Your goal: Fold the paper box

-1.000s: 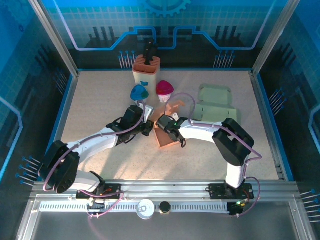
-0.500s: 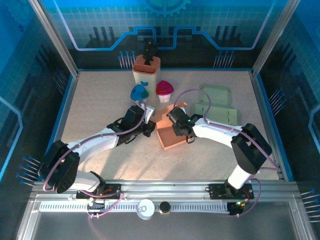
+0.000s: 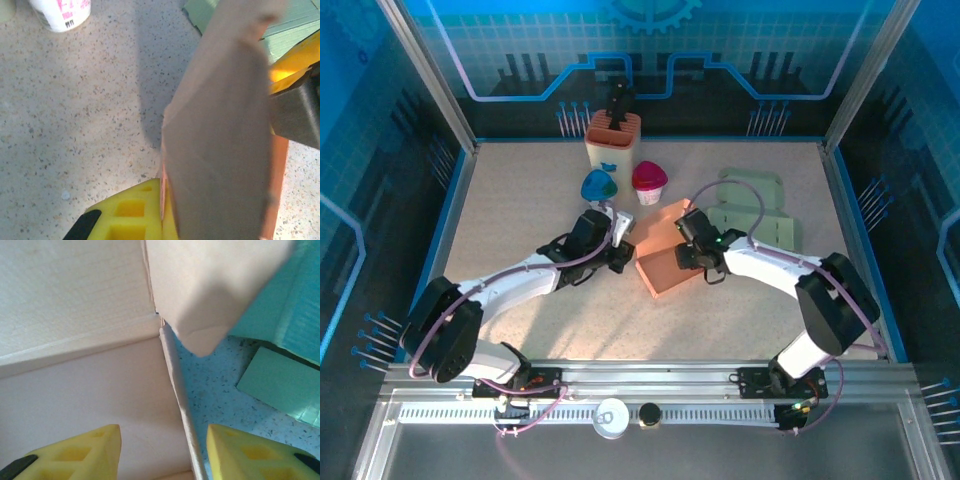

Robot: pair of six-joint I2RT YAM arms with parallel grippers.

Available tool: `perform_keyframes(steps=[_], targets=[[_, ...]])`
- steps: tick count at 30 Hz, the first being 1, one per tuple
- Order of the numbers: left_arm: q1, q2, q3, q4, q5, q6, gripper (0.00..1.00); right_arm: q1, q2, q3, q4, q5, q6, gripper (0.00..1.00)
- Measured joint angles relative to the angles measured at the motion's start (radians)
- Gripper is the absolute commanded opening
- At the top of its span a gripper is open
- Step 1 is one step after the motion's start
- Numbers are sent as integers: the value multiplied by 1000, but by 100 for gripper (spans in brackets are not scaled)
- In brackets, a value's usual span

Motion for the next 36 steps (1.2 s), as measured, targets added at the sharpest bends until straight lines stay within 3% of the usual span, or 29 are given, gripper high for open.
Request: perform_keyframes(steps=[8, 12, 16, 21, 26, 36], targets=[[5, 6, 30, -14, 2, 64, 0, -208, -194, -98, 121, -335, -85, 61], [20, 6, 40, -33, 11, 105, 0, -357, -182, -80, 170, -534, -153, 64], [36, 8, 64, -68, 16, 146, 2, -404, -112, 14, 145, -648, -246, 66], [43, 31, 95, -82, 16, 178, 3, -395, -62, 112, 100, -671, -323, 65], [44, 44, 98, -89, 14, 183, 3, -352, 0, 207, 31, -624, -376, 53], [45, 60, 105, -91, 7, 186, 6, -292, 62, 233, -32, -533, -401, 27]])
